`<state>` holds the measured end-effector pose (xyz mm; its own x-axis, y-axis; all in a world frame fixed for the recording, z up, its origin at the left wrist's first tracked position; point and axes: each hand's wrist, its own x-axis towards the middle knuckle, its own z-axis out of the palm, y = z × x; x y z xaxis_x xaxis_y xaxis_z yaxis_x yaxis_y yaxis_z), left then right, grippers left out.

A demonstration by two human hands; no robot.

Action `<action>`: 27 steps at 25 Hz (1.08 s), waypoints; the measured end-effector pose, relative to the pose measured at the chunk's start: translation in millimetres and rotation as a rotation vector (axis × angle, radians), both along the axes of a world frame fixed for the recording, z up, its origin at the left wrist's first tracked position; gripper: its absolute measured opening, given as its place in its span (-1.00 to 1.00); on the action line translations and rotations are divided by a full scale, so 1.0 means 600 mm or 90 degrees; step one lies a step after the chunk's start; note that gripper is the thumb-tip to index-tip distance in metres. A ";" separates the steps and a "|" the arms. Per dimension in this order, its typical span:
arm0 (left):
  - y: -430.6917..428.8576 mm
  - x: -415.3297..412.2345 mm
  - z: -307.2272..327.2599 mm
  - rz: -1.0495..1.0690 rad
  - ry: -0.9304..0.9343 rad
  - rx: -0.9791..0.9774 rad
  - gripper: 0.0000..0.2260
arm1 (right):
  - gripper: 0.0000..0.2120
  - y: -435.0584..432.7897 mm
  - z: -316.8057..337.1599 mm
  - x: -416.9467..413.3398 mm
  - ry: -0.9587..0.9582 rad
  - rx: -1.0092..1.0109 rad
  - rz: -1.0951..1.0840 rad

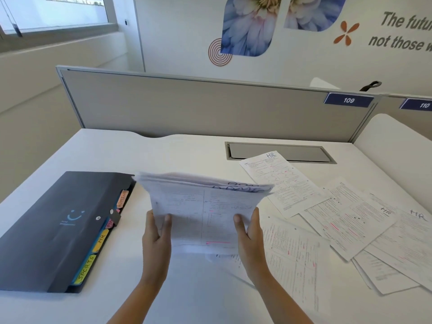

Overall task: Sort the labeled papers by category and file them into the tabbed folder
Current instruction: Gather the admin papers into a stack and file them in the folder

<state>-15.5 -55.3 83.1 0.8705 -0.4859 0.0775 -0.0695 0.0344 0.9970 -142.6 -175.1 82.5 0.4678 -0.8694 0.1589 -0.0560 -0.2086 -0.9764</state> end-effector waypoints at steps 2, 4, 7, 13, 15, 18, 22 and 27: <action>-0.002 0.003 -0.001 0.010 -0.018 0.047 -0.87 | -0.80 -0.011 -0.007 -0.003 0.015 -0.019 0.000; -0.005 0.011 0.004 0.034 -0.062 0.090 -0.79 | -0.89 -0.030 -0.003 -0.002 0.009 -0.036 0.009; -0.005 0.024 0.009 0.052 -0.084 0.103 -0.78 | -0.95 -0.070 0.000 -0.013 0.057 -0.085 -0.028; 0.031 0.052 -0.005 0.110 0.000 0.125 -0.82 | -0.51 -0.173 -0.062 -0.128 0.708 -0.216 -0.054; 0.043 0.057 -0.011 0.114 0.041 0.130 -0.80 | -0.38 -0.185 -0.073 -0.156 0.795 -0.159 -0.061; 0.050 0.059 -0.015 0.112 0.084 0.134 -0.80 | -0.36 -0.189 -0.085 -0.172 0.845 -0.156 -0.055; 0.049 0.057 -0.019 0.105 0.125 0.134 -0.81 | -0.18 -0.197 -0.088 -0.181 0.791 -0.130 -0.030; 0.041 0.057 -0.021 0.093 0.137 0.124 -0.88 | -0.18 -0.202 -0.068 -0.176 0.886 -0.171 -0.058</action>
